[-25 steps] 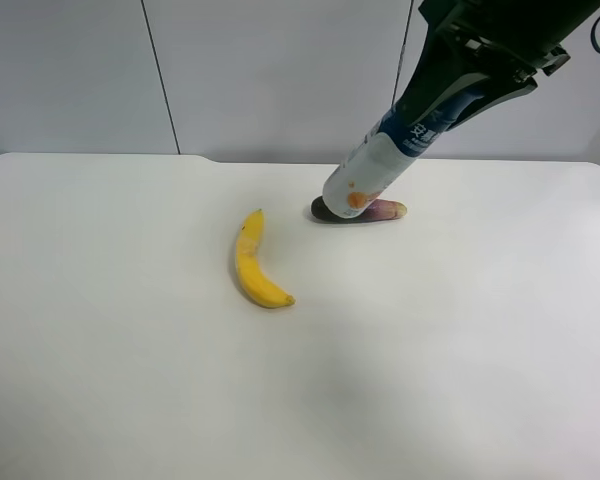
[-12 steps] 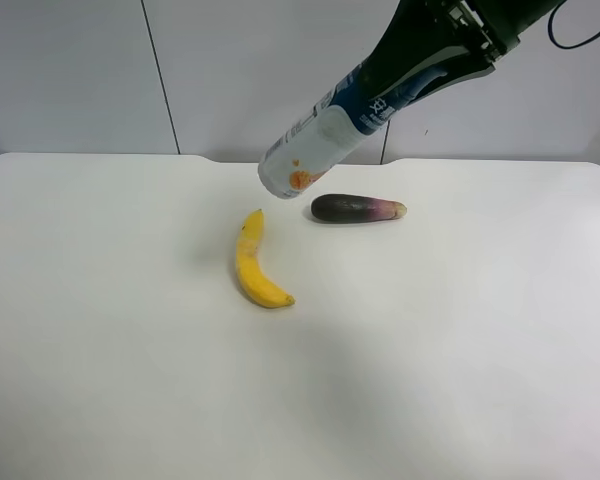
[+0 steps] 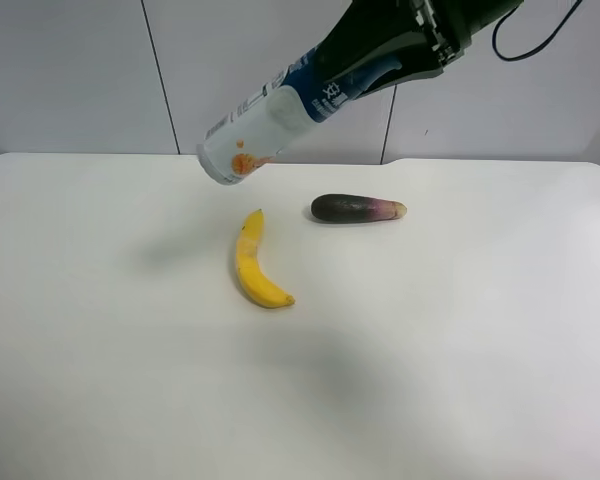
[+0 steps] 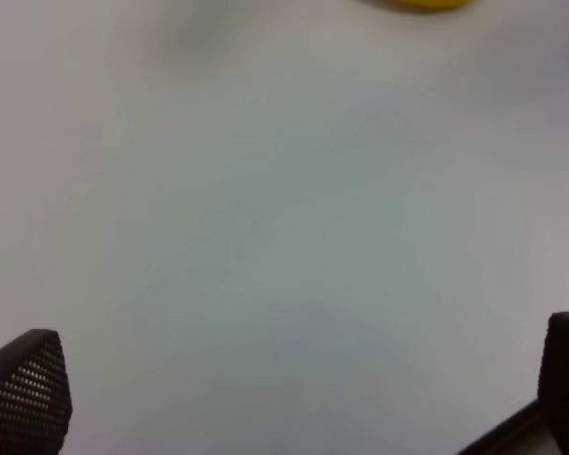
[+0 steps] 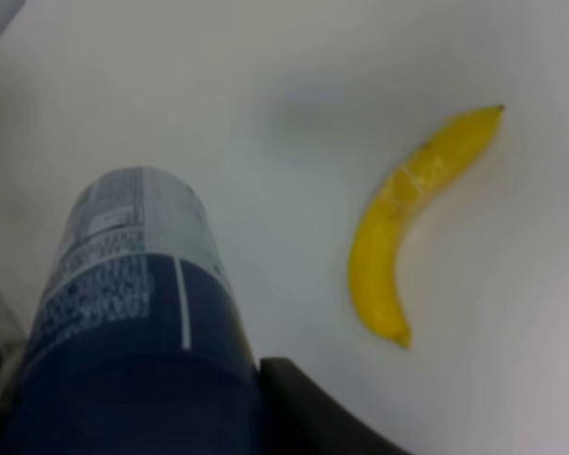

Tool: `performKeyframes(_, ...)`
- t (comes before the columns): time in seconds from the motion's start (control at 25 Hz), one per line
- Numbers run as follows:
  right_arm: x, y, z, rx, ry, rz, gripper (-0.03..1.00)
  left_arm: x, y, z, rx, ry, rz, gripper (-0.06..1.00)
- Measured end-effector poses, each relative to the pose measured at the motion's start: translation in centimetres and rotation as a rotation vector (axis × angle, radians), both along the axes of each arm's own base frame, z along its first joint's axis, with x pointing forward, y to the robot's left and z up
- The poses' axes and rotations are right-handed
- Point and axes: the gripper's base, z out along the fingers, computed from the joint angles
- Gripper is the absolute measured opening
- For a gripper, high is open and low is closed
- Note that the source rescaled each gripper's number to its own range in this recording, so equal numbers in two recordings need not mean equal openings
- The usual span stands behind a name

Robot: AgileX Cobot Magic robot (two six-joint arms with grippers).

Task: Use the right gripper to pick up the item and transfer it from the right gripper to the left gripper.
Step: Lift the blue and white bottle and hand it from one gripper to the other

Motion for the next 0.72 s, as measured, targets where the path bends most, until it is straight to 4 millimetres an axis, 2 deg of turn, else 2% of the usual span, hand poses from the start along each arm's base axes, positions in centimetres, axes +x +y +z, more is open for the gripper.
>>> performKeyframes(0.16,0.6,0.8,-0.9,0.029,0.038,0.007,0.00,1.4,-0.8,0.3,0.081,0.039,-0.113,1.00)
performKeyframes(0.32,0.0,2.3,-1.2,0.026,0.048,0.054,0.00,3.0,-2.0,0.9,0.136,0.045,-0.205,1.00)
performKeyframes(0.72,-2.4,5.9,-1.6,-0.009,0.068,0.172,0.00,7.2,-7.1,2.3,0.186,0.075,-0.381,1.00)
